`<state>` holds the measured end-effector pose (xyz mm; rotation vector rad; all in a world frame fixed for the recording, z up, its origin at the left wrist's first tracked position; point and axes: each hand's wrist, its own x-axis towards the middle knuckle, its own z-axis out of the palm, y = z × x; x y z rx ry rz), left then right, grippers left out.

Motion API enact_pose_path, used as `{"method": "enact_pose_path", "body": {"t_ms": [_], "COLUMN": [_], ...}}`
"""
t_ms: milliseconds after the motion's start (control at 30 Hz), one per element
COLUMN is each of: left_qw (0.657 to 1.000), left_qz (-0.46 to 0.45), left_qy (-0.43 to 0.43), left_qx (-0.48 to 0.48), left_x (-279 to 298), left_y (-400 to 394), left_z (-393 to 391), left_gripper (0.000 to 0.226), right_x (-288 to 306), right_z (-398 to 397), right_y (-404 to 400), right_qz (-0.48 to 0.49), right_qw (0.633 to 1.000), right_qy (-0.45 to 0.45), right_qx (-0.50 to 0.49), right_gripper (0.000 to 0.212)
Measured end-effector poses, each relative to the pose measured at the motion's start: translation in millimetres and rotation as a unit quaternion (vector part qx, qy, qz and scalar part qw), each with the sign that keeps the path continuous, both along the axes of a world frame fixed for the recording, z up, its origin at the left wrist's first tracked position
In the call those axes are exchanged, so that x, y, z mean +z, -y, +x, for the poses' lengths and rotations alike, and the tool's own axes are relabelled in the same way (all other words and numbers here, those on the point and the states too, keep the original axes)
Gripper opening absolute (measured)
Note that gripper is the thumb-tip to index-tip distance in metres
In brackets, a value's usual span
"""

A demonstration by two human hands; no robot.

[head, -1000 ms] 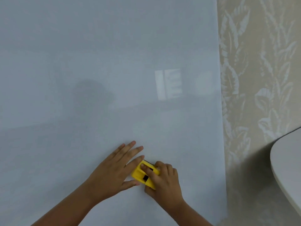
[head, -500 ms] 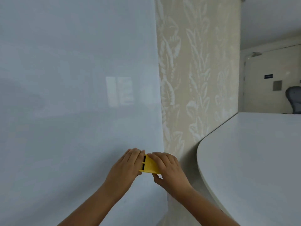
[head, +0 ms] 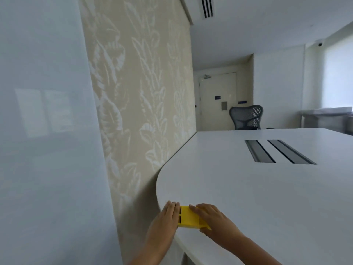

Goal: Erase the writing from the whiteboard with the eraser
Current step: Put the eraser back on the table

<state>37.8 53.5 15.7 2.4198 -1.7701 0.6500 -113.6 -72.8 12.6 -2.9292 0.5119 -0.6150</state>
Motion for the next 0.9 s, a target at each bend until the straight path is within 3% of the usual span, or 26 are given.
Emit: {"method": "enact_pose_path", "body": {"t_ms": [333, 600, 800, 900], "left_qw": [0.994, 0.985, 0.983, 0.989], "left_qz": [0.01, 0.054, 0.076, 0.081], "left_qy": [-0.093, -0.151, -0.151, -0.097], "left_qx": [-0.06, -0.066, -0.077, -0.073], "left_x": [-37.6, -37.9, -48.2, -34.9], "left_y": [74.3, 81.8, 77.0, 57.7], "left_z": [-27.7, -22.3, -14.6, -4.6], "left_gripper": [0.064, 0.061, 0.06, 0.063], "right_x": [-24.1, -29.5, -29.0, -23.5], "right_z": [-43.1, -42.3, -40.8, -46.2], "right_y": [51.3, 54.9, 50.8, 47.5], "right_qz": [0.035, 0.07, 0.081, 0.108], "right_qw": [0.996, 0.991, 0.988, 0.988], "right_qy": [-0.053, -0.08, -0.101, -0.076], "right_qx": [-0.067, -0.075, -0.082, -0.076], "right_gripper": [0.061, 0.058, 0.058, 0.062]}}
